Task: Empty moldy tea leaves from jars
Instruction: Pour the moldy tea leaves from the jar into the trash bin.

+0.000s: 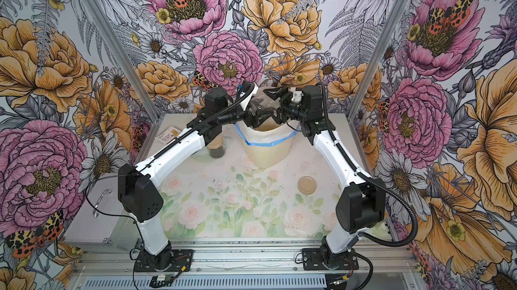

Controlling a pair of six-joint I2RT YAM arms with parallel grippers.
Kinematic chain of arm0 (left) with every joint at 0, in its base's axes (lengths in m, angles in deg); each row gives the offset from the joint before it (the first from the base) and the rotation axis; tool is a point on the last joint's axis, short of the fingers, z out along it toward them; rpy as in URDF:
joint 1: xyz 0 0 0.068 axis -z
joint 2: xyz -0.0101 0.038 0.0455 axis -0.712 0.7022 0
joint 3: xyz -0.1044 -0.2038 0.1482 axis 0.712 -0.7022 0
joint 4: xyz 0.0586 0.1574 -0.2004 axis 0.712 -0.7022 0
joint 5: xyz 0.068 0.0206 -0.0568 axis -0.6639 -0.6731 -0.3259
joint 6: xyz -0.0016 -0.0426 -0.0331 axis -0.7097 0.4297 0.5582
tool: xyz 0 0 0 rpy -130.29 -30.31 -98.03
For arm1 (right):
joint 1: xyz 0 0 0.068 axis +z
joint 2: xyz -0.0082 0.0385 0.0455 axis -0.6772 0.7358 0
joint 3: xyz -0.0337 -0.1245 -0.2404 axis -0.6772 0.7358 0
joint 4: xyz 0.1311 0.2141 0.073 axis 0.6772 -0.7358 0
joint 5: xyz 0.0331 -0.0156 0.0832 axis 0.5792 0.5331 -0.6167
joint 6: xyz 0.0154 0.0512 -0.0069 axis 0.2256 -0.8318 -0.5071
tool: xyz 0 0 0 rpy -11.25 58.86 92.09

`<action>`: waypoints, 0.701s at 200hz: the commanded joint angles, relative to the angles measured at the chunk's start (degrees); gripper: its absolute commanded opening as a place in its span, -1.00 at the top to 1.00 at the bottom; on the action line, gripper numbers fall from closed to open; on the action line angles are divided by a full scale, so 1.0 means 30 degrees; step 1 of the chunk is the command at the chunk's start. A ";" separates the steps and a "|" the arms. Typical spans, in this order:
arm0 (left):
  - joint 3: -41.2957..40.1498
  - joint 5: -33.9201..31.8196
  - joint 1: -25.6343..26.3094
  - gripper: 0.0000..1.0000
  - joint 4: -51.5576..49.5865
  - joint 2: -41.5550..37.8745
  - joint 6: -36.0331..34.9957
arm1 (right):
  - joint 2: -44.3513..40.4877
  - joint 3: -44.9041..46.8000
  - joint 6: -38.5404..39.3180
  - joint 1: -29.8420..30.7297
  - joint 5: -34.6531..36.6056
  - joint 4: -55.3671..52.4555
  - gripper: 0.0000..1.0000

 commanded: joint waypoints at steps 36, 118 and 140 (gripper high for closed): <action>0.0150 -0.1914 -0.0442 -0.10 0.0747 -0.0092 0.0677 | -0.1031 -0.0023 -0.0375 0.0375 -0.0914 0.1193 -0.49; 0.0578 -0.3213 -0.0527 0.00 -0.1605 -0.1116 -0.0045 | -0.0003 -0.1077 -0.0158 0.0121 -0.1154 0.0075 -0.99; 0.0888 -0.3507 -0.0620 0.05 -0.2109 -0.1095 -0.0030 | 0.0024 -0.1326 0.0115 0.0142 -0.1229 -0.0413 -0.99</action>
